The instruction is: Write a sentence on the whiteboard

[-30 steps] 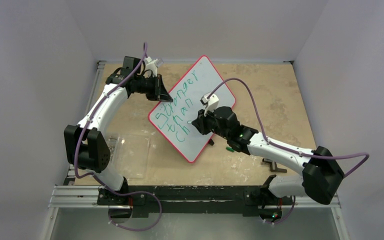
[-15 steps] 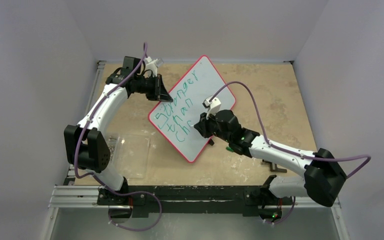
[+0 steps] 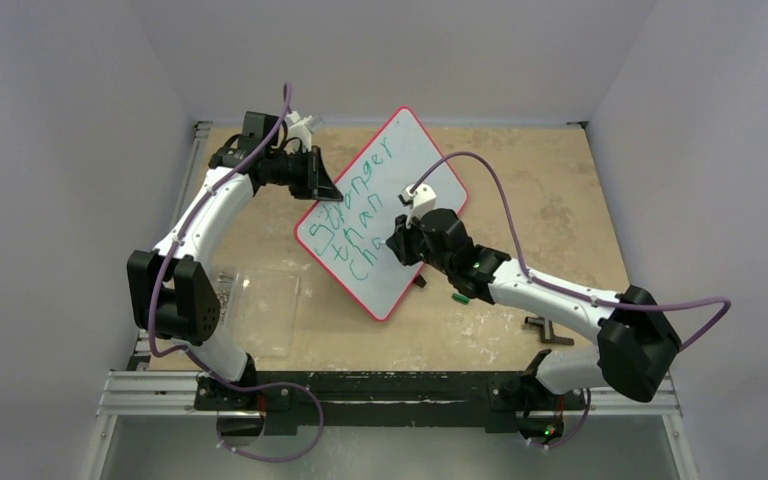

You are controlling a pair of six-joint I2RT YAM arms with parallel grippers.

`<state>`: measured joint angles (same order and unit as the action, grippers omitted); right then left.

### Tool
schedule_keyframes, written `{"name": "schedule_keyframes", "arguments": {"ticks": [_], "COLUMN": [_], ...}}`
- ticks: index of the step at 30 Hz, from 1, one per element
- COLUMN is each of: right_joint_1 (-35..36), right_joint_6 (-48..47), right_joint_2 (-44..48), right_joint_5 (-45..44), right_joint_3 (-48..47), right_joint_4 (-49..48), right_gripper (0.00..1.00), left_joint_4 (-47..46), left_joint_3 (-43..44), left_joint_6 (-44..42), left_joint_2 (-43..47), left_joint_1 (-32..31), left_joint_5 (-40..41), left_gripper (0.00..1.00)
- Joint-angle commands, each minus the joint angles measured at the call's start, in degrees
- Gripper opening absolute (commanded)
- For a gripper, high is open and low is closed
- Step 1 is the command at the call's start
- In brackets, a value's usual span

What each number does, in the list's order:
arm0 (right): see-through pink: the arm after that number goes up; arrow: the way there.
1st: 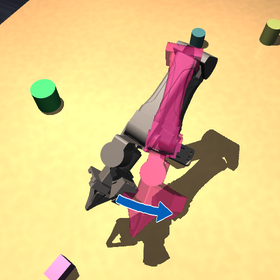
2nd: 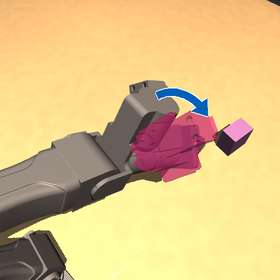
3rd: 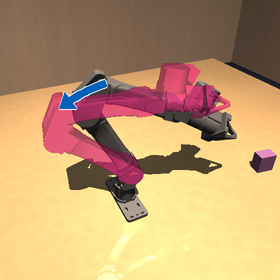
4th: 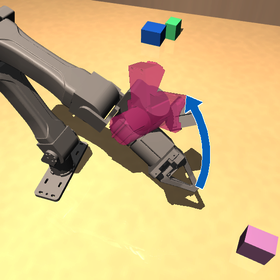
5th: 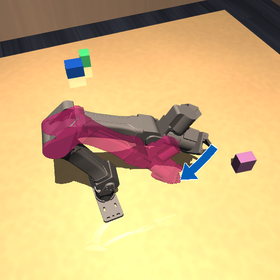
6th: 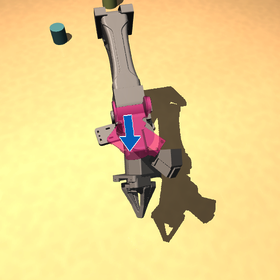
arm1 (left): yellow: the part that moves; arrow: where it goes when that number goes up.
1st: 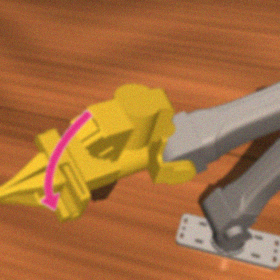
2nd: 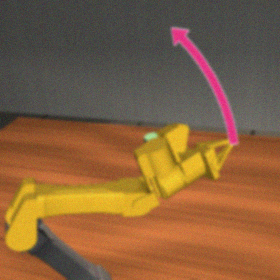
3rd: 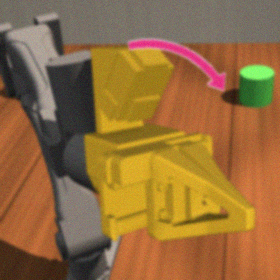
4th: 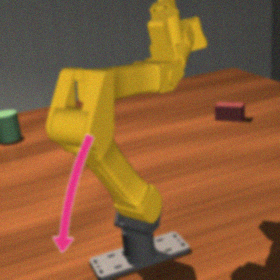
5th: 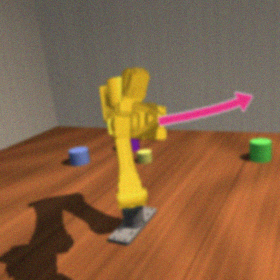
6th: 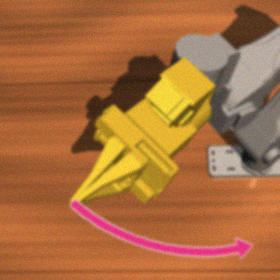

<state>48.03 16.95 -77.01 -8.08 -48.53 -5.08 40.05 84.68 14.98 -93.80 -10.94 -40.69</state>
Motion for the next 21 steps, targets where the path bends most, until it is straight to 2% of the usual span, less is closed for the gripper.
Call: {"name": "schedule_keyframes", "arguments": {"ticks": [1,21], "right_joint_1": [0.0,0.1], "right_joint_6": [-0.2,-0.4], "right_joint_2": [-0.9,-1.2], "right_joint_5": [-0.5,0.5], "right_joint_3": [-2.2,-3.1], "right_joint_4": [-0.9,-1.6], "right_gripper": [0.00,0.00], "left_joint_4": [-0.7,-0.7], "left_joint_3": [1.1,1.1], "left_joint_6": [-0.4,-0.4], "left_joint_2": [1.8,1.8], "left_joint_1": [0.8,0.7], "left_joint_5": [7.3,7.1], "left_gripper": [0.00,0.00]}}
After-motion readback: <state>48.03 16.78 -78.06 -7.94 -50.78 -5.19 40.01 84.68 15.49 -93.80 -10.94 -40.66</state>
